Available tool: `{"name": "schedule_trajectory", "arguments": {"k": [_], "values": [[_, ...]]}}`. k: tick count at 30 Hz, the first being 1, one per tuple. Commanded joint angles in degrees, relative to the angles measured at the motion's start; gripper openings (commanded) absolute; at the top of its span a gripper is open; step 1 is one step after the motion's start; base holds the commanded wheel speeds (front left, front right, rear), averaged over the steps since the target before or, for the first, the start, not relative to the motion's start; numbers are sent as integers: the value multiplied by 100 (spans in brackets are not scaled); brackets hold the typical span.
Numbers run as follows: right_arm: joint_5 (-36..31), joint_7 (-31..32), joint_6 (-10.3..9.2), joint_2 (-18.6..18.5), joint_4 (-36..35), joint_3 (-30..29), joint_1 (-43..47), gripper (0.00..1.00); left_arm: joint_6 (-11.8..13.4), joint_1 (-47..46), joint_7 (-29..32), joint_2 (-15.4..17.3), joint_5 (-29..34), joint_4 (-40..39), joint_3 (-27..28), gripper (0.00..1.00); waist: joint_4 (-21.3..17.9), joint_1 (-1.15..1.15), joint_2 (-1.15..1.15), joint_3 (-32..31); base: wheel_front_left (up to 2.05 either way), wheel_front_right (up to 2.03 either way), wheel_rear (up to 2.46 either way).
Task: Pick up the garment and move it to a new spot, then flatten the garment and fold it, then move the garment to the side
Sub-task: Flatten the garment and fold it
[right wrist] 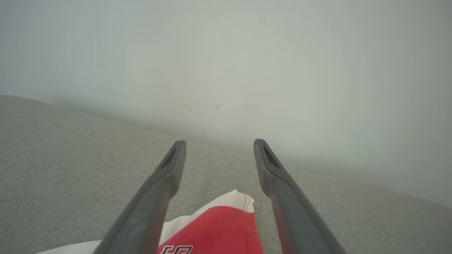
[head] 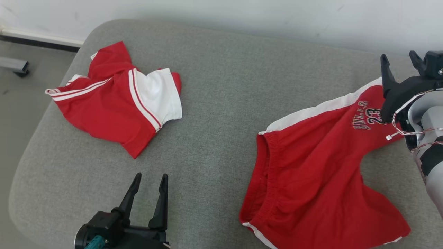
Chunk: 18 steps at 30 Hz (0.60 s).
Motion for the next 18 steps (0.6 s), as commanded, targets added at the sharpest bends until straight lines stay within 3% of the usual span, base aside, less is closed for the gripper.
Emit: {"name": "schedule_trajectory", "arguments": {"k": [1,7,18], "values": [[-35,-58,1,-17,-86,-29,120,100,4,57,-19,34,25,1,31,100,-161,0,-1,-155,0,0,0],[110,-96,1,-75,-1245,-303,810,100,4,220,-19,127,61,-45,224,100,-473,0,-1,-421,0,0,0],[-43,-89,1,188,-4338,-1212,3484,100,4,652,-19,218,168,-177,573,100,-1127,0,-1,-789,0,0,0]]}}
